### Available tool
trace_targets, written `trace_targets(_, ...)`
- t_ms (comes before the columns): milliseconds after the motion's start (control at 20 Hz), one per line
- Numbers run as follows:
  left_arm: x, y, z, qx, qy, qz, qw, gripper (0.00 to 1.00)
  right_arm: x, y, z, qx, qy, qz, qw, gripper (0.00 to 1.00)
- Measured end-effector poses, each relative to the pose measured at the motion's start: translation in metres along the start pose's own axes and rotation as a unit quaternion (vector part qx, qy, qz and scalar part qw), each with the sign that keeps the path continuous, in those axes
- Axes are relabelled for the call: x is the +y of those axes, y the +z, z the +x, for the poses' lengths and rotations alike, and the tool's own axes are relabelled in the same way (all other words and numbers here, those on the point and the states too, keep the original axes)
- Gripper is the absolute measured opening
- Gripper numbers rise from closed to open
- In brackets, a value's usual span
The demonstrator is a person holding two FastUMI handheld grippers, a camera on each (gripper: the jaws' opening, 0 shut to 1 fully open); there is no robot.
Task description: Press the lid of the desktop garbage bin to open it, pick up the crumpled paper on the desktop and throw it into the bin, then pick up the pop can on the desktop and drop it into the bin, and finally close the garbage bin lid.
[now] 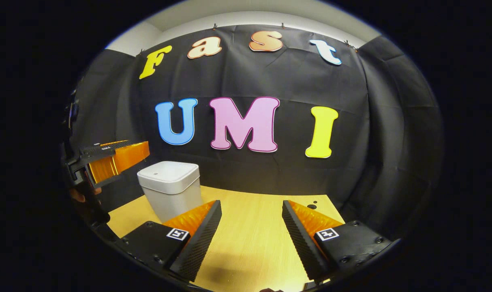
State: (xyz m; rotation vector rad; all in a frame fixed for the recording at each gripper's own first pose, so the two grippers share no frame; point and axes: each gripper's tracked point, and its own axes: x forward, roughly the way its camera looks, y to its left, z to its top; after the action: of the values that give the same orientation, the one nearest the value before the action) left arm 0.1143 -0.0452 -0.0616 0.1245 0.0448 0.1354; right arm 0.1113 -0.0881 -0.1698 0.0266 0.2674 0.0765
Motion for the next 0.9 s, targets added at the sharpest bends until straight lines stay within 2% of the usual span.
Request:
trace_targets(250,-0.012,0.019,-0.033,-0.02,-0.007,-0.022,1.0,0.94,0.006,0.025,-0.022,-0.055,-0.007,0.016,0.998,0.97)
trace_targets(300,-0.012,0.02,-0.038,-0.02,-0.012,-0.02,1.0,0.94,0.011,0.029,-0.025,-0.064,-0.007,0.018,0.998,0.87)
trace_targets(350,-0.01,0.02,-0.041,-0.019,-0.016,-0.02,0.999,0.94,0.015,0.032,-0.027,-0.068,-0.008,0.018,0.997,0.97)
trace_targets(550,0.01,0.011,-0.053,-0.017,-0.011,-0.023,1.0,0.94,0.031,0.032,-0.04,-0.067,-0.016,0.008,0.998,0.97)
trace_targets(750,0.024,-0.024,-0.066,0.014,-0.015,-0.035,0.999,0.94,0.047,0.024,-0.05,-0.062,-0.025,0.002,0.998,0.97)
trace_targets(900,0.038,-0.026,-0.077,0.008,-0.013,-0.035,0.999,0.94,0.054,0.027,-0.061,-0.077,-0.035,0.001,0.996,0.97)
